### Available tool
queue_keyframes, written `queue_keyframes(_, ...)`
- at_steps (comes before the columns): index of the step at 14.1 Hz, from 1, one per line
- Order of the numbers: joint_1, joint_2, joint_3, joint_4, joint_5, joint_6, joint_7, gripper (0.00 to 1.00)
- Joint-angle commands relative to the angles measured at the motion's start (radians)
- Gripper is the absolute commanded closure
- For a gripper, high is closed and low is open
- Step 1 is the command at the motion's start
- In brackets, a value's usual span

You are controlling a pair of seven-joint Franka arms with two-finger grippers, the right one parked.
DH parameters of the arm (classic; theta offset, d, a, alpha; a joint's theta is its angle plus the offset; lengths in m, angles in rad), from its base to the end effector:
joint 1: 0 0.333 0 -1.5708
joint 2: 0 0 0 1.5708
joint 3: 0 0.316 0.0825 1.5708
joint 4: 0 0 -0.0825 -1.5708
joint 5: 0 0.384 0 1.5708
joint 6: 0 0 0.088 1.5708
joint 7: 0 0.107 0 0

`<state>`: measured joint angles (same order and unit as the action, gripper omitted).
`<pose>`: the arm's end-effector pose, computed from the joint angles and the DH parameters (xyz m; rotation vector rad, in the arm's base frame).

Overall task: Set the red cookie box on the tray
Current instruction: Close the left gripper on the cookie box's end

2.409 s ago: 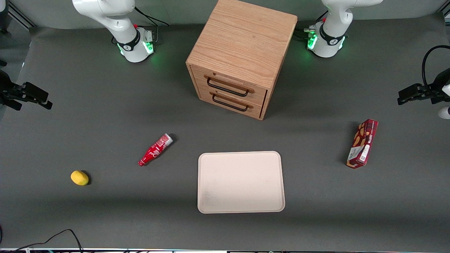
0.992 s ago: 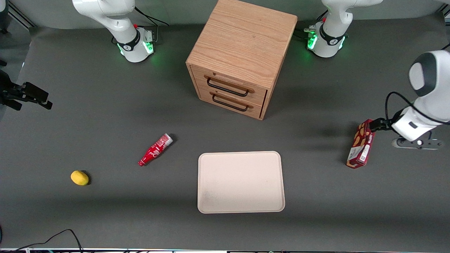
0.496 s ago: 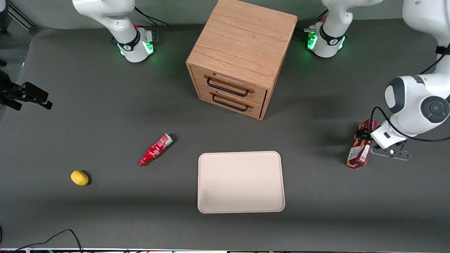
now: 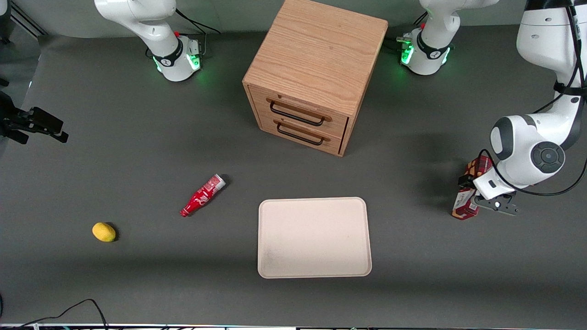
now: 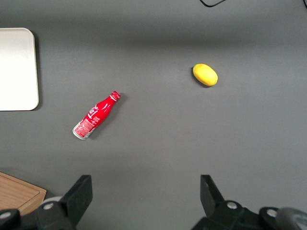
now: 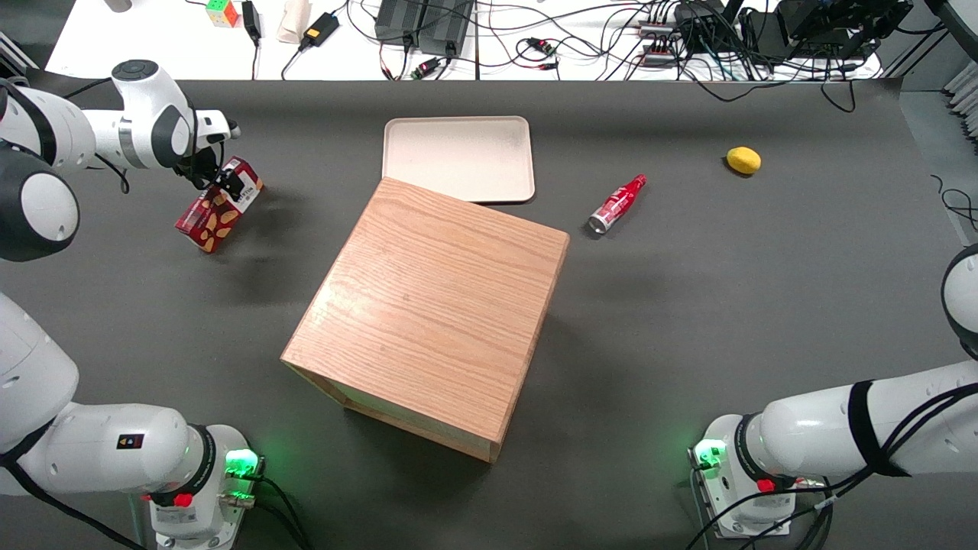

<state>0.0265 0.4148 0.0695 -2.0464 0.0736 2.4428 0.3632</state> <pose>0.5920 0.0564 0.2343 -3.0307 0.5041 0.0532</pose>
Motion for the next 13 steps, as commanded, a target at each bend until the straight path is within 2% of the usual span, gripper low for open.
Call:
queue_keyframes(1, 0.004, -0.013, -0.002, -0.014, -0.003, 0.010, 0.025, 0.09)
queue_keyframes(4, 0.004, -0.014, -0.004, -0.014, -0.009, 0.005, 0.057, 0.32)
queue_keyframes(6, 0.004, -0.014, -0.004, -0.014, -0.024, 0.004, 0.071, 0.61)
queue_keyframes(8, 0.004, -0.014, -0.004, -0.014, -0.026, 0.004, 0.071, 0.98)
queue_keyframes(13, 0.004, -0.014, -0.004, -0.014, -0.026, 0.001, 0.071, 1.00)
